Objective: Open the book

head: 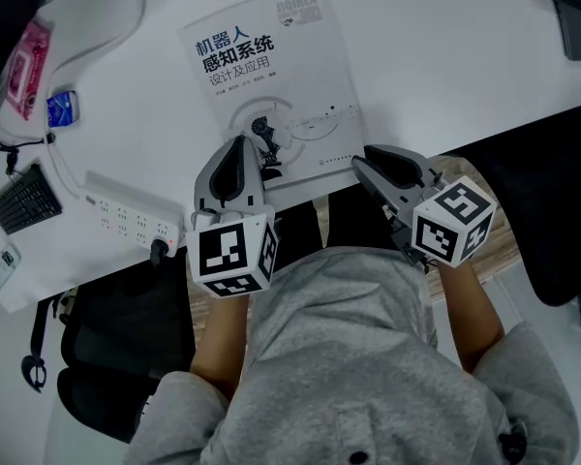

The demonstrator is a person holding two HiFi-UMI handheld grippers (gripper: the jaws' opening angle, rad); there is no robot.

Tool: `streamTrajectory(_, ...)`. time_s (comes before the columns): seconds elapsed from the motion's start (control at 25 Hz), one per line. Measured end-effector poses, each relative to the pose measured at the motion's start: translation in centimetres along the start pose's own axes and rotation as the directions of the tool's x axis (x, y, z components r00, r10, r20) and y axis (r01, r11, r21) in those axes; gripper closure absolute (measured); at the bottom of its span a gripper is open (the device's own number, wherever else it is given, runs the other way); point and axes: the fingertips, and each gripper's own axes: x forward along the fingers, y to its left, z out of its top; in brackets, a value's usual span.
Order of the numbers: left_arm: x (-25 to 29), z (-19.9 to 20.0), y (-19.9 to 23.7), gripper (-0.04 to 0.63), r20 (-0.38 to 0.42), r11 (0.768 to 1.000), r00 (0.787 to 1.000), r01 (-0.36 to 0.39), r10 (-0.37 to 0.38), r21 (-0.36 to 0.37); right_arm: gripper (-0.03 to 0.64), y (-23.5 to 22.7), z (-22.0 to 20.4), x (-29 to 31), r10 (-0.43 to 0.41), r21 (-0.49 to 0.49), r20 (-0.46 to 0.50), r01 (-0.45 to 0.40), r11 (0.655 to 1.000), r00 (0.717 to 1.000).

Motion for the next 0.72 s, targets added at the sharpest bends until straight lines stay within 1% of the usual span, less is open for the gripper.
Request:
streamTrajectory(0.08,0.0,0.0,0.0,0.588,0.001,1.000,1.000,0.005,-0.005,0.000,0.531,0.1,0.2,-0.2,0.015,0.006,0.002,-0.015,1.000,1.000)
streamTrajectory(0.24,0.1,-0.1,0.0,0.586,0.003,1.000,1.000,0.008,-0.008,-0.011,0.535,1.2,0.8,-0.7,0.093,-0.009,-0.004,-0.093,0.996,0.996)
streamTrajectory(0.36,0.1,-0.1,0.1,0.587,0.003,1.000,1.000,0.010,-0.010,-0.017,0.537,1.8,1.3,-0.9,0.130,-0.045,-0.009,-0.131,0.990,0.991)
streamTrajectory(0.44,0.2,-0.1,0.1,0.587,0.002,0.999,1.000,0.014,-0.014,-0.028,0.537,2.3,1.7,-1.0,0.129,-0.106,0.003,-0.128,0.986,0.992)
streamTrajectory(0.56,0.2,-0.1,0.1,0.588,0.002,0.999,1.000,0.017,-0.017,-0.042,0.535,2.7,1.8,-1.0,0.094,-0.175,0.024,-0.088,0.981,0.995)
streamTrajectory(0.64,0.1,-0.1,0.1,0.588,0.002,0.999,1.000,0.017,-0.017,-0.042,0.535,2.3,1.6,-0.8,0.078,-0.156,0.029,-0.073,0.985,0.996)
streamTrajectory(0.72,0.1,-0.1,0.0,0.587,0.002,0.999,1.000,0.019,-0.019,-0.042,0.537,2.2,1.6,-0.7,0.118,-0.057,0.052,-0.115,0.992,0.992)
